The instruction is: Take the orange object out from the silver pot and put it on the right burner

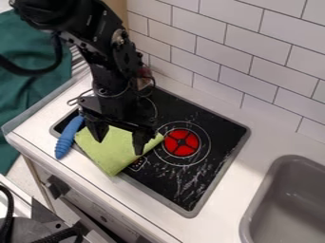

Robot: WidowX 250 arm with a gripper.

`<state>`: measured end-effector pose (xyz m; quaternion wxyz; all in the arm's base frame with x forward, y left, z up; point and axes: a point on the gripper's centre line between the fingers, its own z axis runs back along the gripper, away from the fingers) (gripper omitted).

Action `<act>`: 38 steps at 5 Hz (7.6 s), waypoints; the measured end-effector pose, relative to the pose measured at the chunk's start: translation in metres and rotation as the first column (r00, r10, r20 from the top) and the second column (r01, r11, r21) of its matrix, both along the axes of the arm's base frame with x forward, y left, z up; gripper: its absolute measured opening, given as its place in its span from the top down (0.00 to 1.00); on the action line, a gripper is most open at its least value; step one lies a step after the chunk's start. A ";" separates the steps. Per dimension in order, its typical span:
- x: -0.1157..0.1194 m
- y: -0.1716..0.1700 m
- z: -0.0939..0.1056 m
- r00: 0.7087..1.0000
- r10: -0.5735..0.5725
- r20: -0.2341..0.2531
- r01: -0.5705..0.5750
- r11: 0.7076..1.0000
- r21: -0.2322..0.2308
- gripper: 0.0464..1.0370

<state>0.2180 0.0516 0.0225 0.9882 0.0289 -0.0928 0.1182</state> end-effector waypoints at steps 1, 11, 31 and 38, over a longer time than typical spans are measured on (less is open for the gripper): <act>-0.003 -0.001 -0.006 1.000 -0.002 -0.025 0.002 1.000 -0.012 0.04; 0.106 0.141 -0.034 0.994 -0.064 -0.086 0.064 0.998 -0.007 0.04; 0.097 -0.080 -0.020 0.997 -0.069 -0.033 0.064 0.990 -0.129 0.52; 0.114 -0.085 -0.034 0.990 -0.119 -0.079 0.102 0.977 -0.189 0.03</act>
